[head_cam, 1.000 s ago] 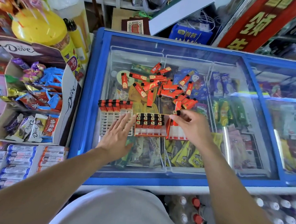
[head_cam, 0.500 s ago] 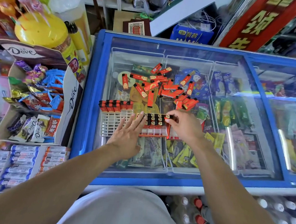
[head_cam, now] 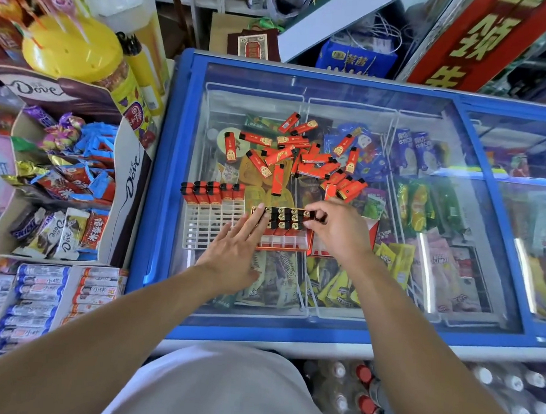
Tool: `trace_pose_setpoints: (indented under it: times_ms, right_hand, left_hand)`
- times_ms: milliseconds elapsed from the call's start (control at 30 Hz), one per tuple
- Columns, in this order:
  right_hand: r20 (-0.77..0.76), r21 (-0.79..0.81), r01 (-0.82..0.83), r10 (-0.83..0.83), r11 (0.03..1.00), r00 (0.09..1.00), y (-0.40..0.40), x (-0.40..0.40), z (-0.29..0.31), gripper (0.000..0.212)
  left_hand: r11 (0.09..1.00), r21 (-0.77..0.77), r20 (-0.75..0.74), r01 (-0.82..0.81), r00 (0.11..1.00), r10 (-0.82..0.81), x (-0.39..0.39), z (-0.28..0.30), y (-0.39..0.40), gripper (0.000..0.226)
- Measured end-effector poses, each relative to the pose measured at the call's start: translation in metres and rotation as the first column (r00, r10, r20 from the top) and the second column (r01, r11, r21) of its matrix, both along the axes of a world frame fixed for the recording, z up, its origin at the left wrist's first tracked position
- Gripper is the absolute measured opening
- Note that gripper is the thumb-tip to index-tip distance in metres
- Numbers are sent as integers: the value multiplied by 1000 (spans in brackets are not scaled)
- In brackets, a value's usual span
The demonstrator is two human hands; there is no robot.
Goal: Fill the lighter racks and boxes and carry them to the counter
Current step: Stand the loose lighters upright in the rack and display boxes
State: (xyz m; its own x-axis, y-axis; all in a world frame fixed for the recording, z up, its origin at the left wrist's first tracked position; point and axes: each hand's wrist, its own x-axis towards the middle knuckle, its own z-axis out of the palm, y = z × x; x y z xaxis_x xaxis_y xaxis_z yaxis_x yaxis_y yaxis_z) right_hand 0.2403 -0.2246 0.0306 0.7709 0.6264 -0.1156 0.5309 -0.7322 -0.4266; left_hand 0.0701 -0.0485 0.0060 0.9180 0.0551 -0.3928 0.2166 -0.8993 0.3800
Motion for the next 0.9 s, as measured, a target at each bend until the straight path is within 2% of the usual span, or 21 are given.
trace_pose_setpoints:
  times_ms: [67, 100, 167, 267, 333, 400, 500, 600, 700, 800, 900]
  right_hand:
    - [-103, 24, -23, 26, 999, 994, 2, 11, 11, 25]
    - [-137, 65, 15, -6, 998, 991, 3, 19, 14, 22]
    - [-139, 113, 188, -171, 976, 975, 3, 42, 16, 16]
    - [-138, -101, 345, -356, 933, 924, 10, 74, 6, 15]
    - [-168, -263, 351, -401, 899, 901, 19, 86, -4, 25]
    - [-122, -377, 331, -400, 865, 908, 29, 90, -10, 37]
    - [-32, -467, 315, -371, 826, 928, 38, 90, -15, 51]
    - [-44, -495, 283, -349, 822, 936, 45, 86, -17, 45]
    - [-42, -402, 248, -288, 881, 957, 46, 80, -11, 31]
    - [-36, -106, 203, -207, 973, 978, 37, 70, 9, 18]
    - [-156, 79, 111, -98, 991, 983, 24, 49, 37, 16]
  left_hand:
    - [999, -30, 52, -27, 998, 28, -2, -3, 1, 115]
    - [998, -37, 79, -48, 996, 51, -5, -5, 2, 116]
    - [994, -35, 95, -102, 990, 105, -11, -10, 4, 117]
    - [984, -13, 49, -177, 983, 177, -20, -19, 7, 117]
    - [974, 24, 21, -226, 974, 226, -25, -24, 12, 117]
    - [970, 41, -48, -241, 969, 243, -29, -29, 18, 111]
    - [984, 85, -155, -155, 974, 167, -33, -33, 28, 106]
    - [988, 76, -189, -131, 972, 143, -33, -32, 32, 111]
    - [989, 71, -204, -129, 969, 141, -31, -29, 33, 113]
    - [990, 81, -213, -116, 968, 131, -31, -30, 33, 114]
    - [990, 74, -195, -122, 972, 134, -32, -32, 32, 115]
